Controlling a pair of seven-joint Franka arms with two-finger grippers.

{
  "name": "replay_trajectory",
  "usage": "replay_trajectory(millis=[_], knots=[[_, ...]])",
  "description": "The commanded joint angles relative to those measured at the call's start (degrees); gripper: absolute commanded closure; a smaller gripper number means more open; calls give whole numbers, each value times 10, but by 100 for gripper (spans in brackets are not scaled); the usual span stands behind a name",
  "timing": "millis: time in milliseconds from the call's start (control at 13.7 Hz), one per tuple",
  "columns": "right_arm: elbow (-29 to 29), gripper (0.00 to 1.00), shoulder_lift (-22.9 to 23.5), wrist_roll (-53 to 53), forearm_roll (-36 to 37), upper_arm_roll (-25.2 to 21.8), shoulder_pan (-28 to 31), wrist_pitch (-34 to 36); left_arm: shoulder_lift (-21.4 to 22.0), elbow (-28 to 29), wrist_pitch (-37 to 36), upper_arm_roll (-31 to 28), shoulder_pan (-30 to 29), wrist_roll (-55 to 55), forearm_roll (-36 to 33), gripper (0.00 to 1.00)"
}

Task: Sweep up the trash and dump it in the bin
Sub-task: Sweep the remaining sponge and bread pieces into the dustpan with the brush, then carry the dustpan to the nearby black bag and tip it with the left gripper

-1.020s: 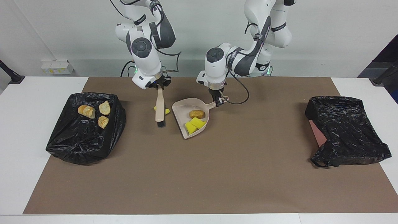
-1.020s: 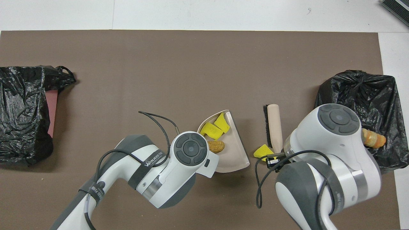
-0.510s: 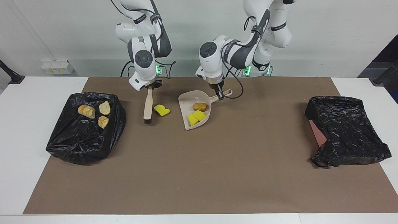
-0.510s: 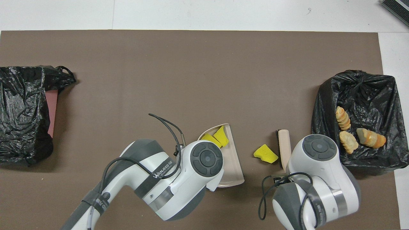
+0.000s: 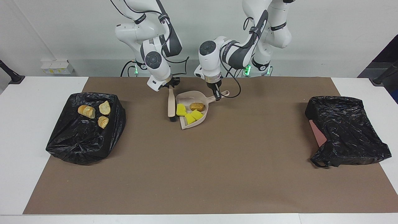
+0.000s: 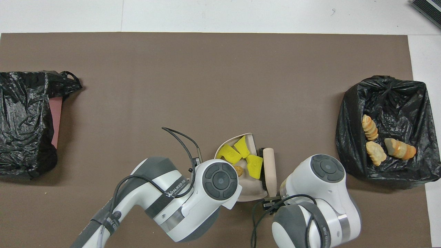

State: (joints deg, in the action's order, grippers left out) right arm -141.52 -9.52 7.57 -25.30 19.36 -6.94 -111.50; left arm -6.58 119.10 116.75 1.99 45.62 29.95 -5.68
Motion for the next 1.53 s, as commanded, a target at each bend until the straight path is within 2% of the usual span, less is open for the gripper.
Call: replay_trajectory(millis=[0, 146, 291, 437, 583, 801, 1020, 1238, 1384, 1457], knots=[[42, 100, 6, -21, -69, 0, 3, 5, 14, 40, 69, -1, -16, -1, -12, 100], [72, 100, -3, -11, -50, -5, 9, 54, 11, 39, 74, -1, -35, 11, -12, 100], [77, 100, -29, 23, 24, -3, 8, 59, 2, 34, 78, -1, -57, 41, -5, 100], [91, 100, -44, 41, 41, -4, 8, 73, 2, 34, 92, -1, -86, 63, 7, 100], [116, 100, -47, 53, 67, -4, 10, 100, 3, 21, 88, -1, -112, 122, 47, 100], [169, 100, -44, 127, 118, 2, 2, 130, 7, -3, 74, -1, -159, 163, 56, 100], [177, 100, -38, 181, 107, 12, -7, 126, 7, -64, -10, -1, -204, 225, 72, 100], [183, 100, -7, 267, 83, 16, -72, 121, 12, -123, -88, -1, -264, 289, 82, 100], [180, 100, 7, 273, 82, 19, -79, 124, 11, -174, -142, -2, -291, 316, 82, 100], [180, 100, 26, 278, 80, 22, -101, 117, 10, -193, -159, -6, -303, 325, 81, 100]])
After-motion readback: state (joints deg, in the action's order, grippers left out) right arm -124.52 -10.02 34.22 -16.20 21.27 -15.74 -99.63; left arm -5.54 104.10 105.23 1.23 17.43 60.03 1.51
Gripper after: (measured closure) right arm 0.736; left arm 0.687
